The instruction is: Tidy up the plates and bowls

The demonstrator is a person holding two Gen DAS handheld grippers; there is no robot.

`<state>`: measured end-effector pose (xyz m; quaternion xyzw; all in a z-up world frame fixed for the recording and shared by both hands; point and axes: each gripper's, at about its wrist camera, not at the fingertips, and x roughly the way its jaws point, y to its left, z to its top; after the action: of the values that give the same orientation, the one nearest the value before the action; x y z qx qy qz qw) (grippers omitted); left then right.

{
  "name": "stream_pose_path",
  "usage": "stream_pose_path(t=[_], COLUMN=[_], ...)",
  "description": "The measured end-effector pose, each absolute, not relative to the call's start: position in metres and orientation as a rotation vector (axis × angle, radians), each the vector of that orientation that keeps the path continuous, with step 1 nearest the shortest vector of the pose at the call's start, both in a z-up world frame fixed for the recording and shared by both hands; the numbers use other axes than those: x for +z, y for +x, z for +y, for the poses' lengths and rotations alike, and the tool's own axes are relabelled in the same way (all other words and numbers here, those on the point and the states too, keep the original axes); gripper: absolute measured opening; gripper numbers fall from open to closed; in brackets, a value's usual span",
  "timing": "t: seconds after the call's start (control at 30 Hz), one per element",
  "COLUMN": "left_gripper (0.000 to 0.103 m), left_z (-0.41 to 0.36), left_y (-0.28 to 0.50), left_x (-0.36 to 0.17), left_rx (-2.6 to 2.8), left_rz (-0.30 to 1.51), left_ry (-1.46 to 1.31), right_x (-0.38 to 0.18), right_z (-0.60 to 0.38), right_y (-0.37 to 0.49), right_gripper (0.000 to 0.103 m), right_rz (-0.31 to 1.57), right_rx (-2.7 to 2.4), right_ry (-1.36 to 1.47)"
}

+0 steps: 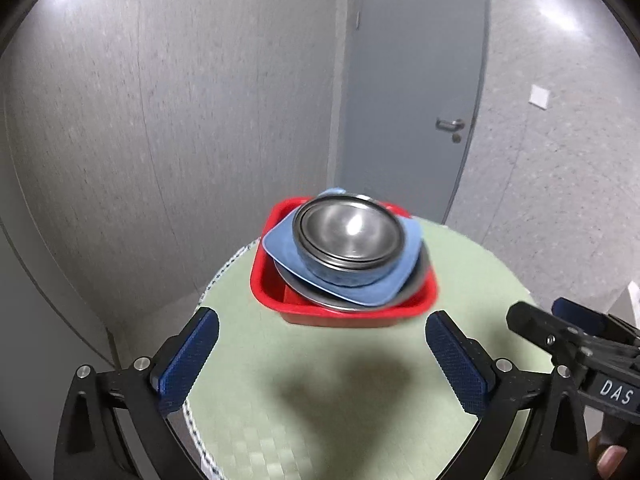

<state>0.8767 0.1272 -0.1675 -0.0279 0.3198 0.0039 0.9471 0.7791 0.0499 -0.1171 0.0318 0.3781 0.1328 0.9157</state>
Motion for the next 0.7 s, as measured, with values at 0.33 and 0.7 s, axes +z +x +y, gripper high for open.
stream_pose_path(t=[0.33,0.7], left_gripper=[0.102,0.102], left_z=[0.057,-0.037], left_y=[0.720,0.520], left_x=[-0.157,-0.171], left_rx=[0.019,0.066], left_rz=[0.525,0.476], left_ry=[-0.031,-0.037], right_x=[-0.093,-0.086], right_z=[-0.013,-0.092], right_y=[0.662,0.506], right_gripper=[0.098,0.103], right_rz=[0.646,0.551], right_rx=[0.265,0.266], right_ry=[0.046,-0.042])
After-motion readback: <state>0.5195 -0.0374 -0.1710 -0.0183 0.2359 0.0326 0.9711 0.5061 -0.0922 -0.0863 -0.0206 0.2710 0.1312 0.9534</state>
